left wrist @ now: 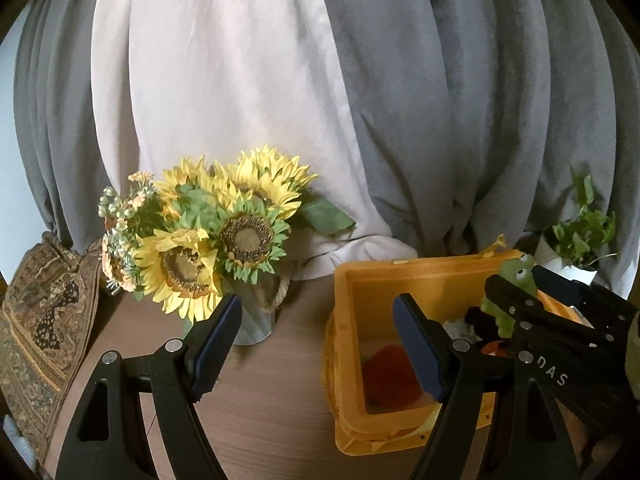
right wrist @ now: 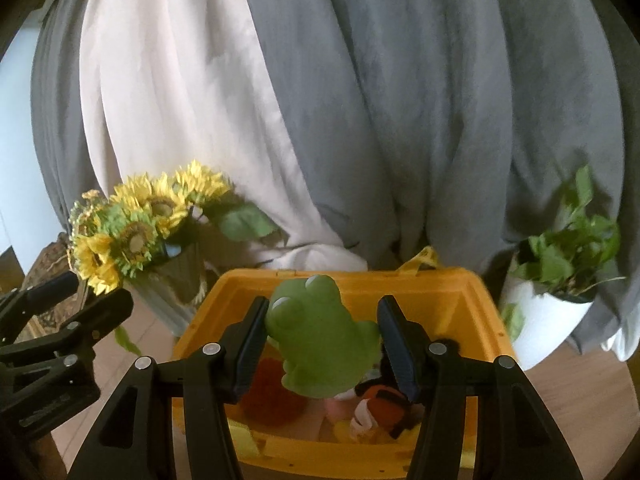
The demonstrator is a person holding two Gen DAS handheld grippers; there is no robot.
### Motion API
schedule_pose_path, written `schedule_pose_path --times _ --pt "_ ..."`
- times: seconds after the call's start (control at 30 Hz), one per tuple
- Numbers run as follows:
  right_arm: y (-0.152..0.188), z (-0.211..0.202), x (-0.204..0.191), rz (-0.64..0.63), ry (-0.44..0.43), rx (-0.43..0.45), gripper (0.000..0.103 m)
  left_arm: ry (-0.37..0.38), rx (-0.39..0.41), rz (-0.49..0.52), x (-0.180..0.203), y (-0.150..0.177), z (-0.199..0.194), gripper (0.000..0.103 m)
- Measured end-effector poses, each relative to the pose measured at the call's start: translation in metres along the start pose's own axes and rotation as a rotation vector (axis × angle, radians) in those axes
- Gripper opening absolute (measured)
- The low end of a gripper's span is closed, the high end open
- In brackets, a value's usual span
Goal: Organize soft objects
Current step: 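Open the right tool to drop the frog plush into the crate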
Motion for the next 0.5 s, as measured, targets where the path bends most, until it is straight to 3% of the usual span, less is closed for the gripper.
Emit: schedule_pose_path --times 0.17,0.27,0.5 --pt "0.005 0.016 -0.001 0.009 -0.009 -0.031 0.058 -0.018 -0.014 -0.008 -0.005 0.003 0.009 0.078" --pt "0.007 0.020 0.000 0.015 -0.001 -0.047 0.069 -0.021 -0.021 -0.010 -0.006 0.004 0.011 0.078" --pt "0.007 0.011 0.000 0.006 0.014 -0.047 0.070 -0.012 -0.010 -0.013 -0.007 0.005 0.003 0.078"
Point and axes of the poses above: each gripper's, at about its wrist camera, not at the fingertips, and z roughly the way its jaws point, x to its right, y to its underside, the point moved 6 cm from there along z, roughly the way its jaws point, and after that the axes turned 6 degrees about -z, right-handed, at the moved point
